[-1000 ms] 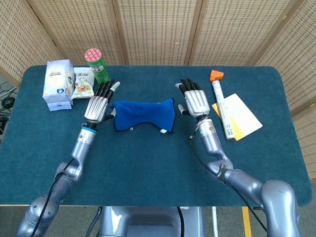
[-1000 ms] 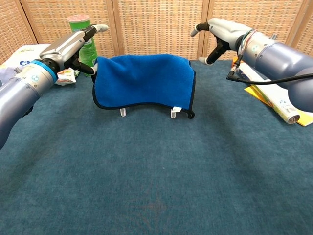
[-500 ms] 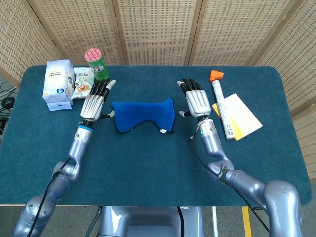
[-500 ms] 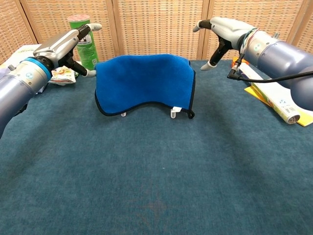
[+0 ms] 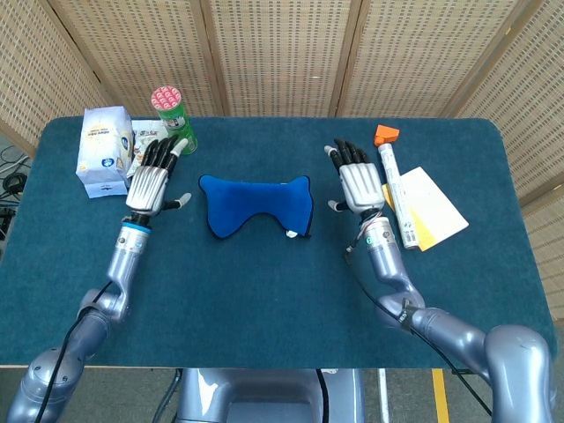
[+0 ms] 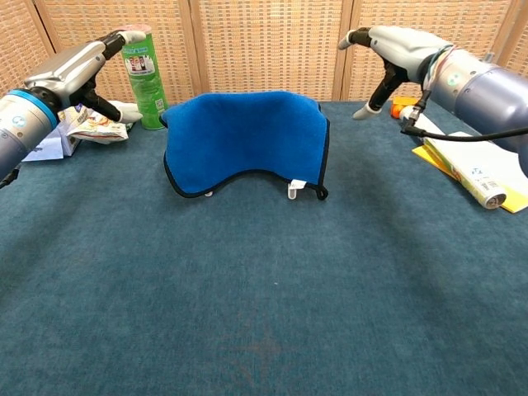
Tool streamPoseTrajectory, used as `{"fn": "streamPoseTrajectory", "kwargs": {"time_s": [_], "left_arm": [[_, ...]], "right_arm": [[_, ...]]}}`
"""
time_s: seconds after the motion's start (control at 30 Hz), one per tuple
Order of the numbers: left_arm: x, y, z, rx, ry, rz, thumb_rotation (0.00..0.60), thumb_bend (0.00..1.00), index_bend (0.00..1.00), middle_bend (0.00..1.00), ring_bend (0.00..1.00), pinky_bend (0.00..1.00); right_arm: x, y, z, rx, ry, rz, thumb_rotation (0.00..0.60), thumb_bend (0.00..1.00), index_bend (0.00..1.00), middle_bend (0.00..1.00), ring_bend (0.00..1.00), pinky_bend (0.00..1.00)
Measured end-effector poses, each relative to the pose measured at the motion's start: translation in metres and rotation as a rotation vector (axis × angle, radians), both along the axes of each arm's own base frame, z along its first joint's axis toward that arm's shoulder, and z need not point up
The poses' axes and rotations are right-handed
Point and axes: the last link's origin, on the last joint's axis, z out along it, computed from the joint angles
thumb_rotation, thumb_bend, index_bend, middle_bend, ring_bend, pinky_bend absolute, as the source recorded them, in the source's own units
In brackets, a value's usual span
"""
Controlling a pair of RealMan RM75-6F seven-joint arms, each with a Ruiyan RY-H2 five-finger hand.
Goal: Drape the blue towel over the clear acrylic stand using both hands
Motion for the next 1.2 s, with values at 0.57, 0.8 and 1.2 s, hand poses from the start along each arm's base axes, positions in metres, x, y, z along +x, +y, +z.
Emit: {"fn": "streamPoseTrajectory", "kwargs": {"time_s": [0.57, 0.8, 1.2], "left_arm": [[-0.036, -0.061, 0.052, 0.037, 0.009, 0.007, 0.600, 0.00, 0.00, 0.00, 0.00, 0.00], [-0.038, -0.132, 0.074, 0.018, 0.001, 0.112, 0.600, 0.00, 0.00, 0.00, 0.00, 0.00], [-0.062, -0.259, 0.095, 0.017, 0.135, 0.354, 0.600, 0.00, 0.00, 0.00, 0.00, 0.00]], "right_arm": [[-0.070, 0.081, 0.069, -0.137, 0.137, 0.148, 0.600, 0.00, 0.11, 0.00, 0.00, 0.06], [-0.101, 0.145, 0.080, -0.134, 0.112, 0.160, 0.600, 0.00, 0.10, 0.00, 0.00, 0.04], [-0.131, 0.246, 0.084, -0.155, 0.086, 0.126, 0.600, 0.00, 0.06, 0.00, 0.00, 0.00]]}}
